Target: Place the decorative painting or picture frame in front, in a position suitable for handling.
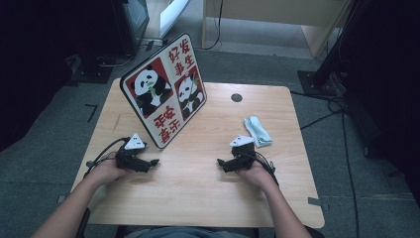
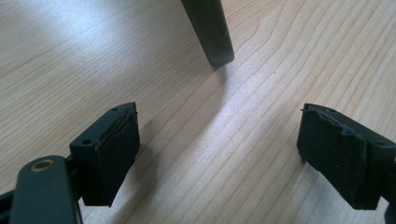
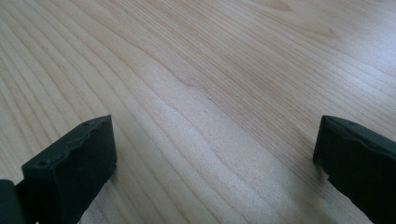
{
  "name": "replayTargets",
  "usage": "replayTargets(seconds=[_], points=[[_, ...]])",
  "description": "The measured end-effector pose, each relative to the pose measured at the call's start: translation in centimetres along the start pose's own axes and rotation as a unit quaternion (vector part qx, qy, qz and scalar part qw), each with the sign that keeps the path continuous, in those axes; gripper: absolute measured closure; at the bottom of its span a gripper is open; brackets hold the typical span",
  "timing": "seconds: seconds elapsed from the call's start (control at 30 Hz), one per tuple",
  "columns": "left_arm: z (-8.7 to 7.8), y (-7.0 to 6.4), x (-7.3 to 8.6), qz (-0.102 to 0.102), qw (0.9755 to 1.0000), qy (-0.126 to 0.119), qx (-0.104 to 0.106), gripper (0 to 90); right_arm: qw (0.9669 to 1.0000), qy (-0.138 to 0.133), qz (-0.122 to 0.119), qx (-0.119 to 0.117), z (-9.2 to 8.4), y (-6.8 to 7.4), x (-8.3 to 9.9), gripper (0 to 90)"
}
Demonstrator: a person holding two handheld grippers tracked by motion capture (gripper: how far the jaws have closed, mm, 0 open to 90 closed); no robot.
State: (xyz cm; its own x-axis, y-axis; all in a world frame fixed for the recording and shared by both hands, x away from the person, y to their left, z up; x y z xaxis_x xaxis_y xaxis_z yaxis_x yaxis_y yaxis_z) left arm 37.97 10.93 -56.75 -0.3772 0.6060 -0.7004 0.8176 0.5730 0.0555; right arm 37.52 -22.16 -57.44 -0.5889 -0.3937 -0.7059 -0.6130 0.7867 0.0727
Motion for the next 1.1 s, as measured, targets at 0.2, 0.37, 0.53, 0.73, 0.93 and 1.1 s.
replayTargets(seconds=[0.2, 0.37, 0.53, 0.73, 0.93, 1.1], points=[[0.02, 0.02, -0.02, -0.001, 1.0000, -0.001, -0.001, 13.3, 1.0000, 0.000, 0.000, 0.000, 0.00, 0.00, 0.00, 0.0], [0.04, 0.03, -0.03, -0.003, 1.0000, -0.001, -0.002, 13.3, 1.0000, 0.000, 0.000, 0.000, 0.00, 0.00, 0.00, 0.0], [0.02, 0.09, -0.01, -0.004, 1.0000, 0.000, -0.005, 13.3, 1.0000, 0.000, 0.000, 0.000, 0.00, 0.01, 0.00, 0.0], [0.11, 0.06, -0.10, -0.013, 0.9998, 0.000, -0.014, 13.2, 1.0000, 0.001, 0.000, -0.001, -0.01, 0.08, 0.02, 0.0], [0.11, 0.06, -0.11, -0.014, 0.9998, 0.000, -0.015, 13.3, 1.0000, 0.000, -0.001, -0.001, 0.00, 0.06, 0.02, 0.0], [0.13, 0.06, -0.11, -0.018, 0.9997, 0.001, -0.018, 12.9, 1.0000, 0.001, 0.000, -0.001, -0.01, 0.07, 0.03, 0.0]])
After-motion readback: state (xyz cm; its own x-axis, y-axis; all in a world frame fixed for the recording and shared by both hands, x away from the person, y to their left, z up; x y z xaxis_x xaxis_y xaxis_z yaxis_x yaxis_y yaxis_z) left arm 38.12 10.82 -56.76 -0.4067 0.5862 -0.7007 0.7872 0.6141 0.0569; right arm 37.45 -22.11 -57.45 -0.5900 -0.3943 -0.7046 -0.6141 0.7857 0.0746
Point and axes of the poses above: each handheld gripper's, and its own axes: z roughly forward along the jaws, x roughly out of its underside, y roughly to its left, the point moved 7 cm from there along z, roughly forward along the jaws, and after that the axes turned 4 degrees about z, right-handed, at the moved point
